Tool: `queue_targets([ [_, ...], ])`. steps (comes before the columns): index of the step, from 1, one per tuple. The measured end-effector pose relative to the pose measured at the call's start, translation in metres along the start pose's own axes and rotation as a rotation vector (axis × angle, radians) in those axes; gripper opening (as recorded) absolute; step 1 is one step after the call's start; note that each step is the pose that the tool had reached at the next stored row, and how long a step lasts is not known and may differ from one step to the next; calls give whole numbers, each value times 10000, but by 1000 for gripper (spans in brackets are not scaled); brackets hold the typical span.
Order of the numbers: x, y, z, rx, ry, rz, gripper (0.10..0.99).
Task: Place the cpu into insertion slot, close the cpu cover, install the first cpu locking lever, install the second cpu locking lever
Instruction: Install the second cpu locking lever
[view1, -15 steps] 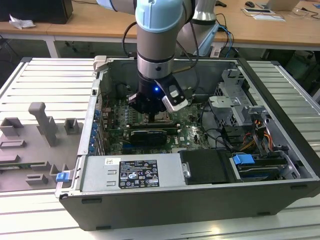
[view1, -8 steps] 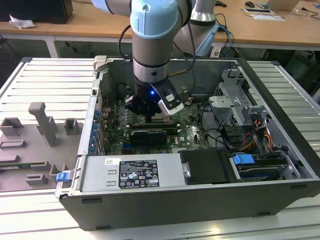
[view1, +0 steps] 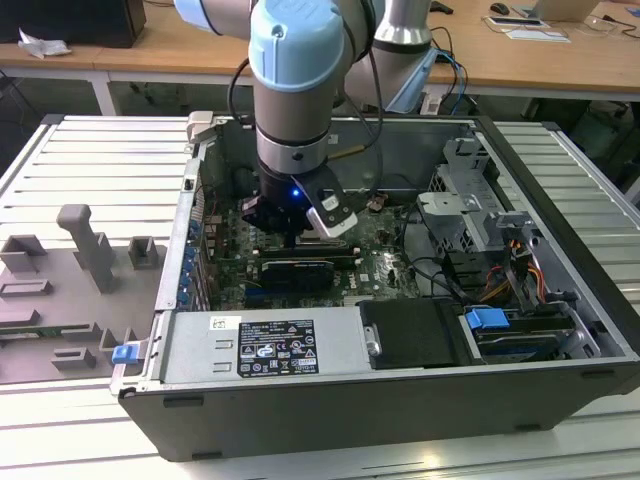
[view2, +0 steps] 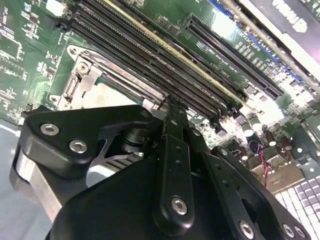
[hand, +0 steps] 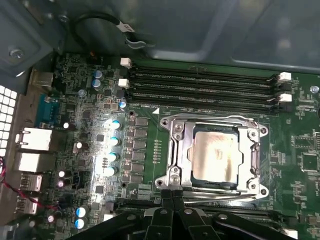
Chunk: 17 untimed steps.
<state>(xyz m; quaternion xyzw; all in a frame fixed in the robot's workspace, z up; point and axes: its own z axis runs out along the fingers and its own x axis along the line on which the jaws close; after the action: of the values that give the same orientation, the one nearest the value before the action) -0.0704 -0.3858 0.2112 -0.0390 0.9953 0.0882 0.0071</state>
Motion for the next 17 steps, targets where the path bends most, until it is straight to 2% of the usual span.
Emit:
queue_targets([
  [1, 2, -3, 11, -36, -3, 0, 106],
  [2, 5, -11, 23, -122, -7, -4, 106],
  [9, 35, -84, 51, -543, -40, -11, 106],
  [15, 39, -106, 112, -709, -43, -15, 106],
  [16, 38, -101, 126, -781, -57, -19, 106],
  [17, 38, -103, 131, -790, -65, -17, 106],
])
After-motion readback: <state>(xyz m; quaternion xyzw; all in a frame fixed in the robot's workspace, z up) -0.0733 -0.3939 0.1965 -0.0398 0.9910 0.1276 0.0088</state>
